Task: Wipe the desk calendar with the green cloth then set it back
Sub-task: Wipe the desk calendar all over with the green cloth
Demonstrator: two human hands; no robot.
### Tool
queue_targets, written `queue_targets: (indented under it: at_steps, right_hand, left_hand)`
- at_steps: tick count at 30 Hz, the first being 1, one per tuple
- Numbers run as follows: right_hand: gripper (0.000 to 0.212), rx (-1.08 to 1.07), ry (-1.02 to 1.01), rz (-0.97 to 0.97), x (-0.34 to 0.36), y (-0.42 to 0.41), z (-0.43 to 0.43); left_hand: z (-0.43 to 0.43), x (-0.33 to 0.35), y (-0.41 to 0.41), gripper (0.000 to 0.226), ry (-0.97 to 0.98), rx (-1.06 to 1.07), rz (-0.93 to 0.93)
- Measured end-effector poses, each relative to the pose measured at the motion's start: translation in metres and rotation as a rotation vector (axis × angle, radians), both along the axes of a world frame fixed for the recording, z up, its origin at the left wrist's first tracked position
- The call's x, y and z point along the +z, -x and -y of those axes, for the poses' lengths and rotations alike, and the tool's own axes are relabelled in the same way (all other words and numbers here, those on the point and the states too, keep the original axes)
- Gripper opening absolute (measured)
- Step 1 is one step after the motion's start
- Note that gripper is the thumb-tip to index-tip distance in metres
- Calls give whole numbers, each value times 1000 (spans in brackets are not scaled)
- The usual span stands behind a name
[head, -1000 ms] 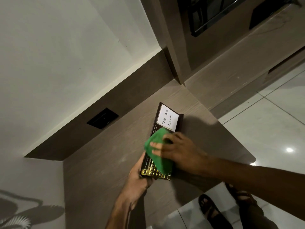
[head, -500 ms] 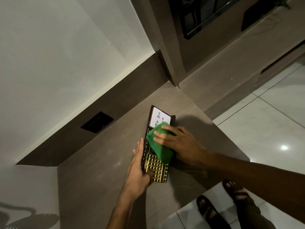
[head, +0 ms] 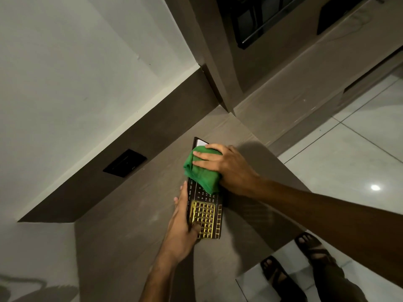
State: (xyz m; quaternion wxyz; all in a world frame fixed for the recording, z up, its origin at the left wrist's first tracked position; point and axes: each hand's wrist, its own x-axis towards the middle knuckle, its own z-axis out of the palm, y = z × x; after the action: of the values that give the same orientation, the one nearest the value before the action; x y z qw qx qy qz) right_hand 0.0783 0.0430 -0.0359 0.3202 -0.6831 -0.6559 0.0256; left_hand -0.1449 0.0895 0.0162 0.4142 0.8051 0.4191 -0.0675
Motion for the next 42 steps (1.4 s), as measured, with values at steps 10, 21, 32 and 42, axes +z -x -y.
queue_targets:
  at_steps: [10, 21, 32, 42]
  right_hand:
    - [61, -201, 66, -30, 5, -24, -16]
    - [68, -256, 68, -86, 7, -18, -23]
    - [93, -45, 141, 172, -72, 6, 30]
    - [94, -66, 278, 62, -84, 60, 54]
  left_hand:
    - [0, 1, -1, 114, -32, -31, -34]
    - [1, 6, -4, 108, -24, -41, -21]
    - [0, 3, -2, 111, -5, -26, -39]
    - [2, 7, -3, 109, 21, -19, -4]
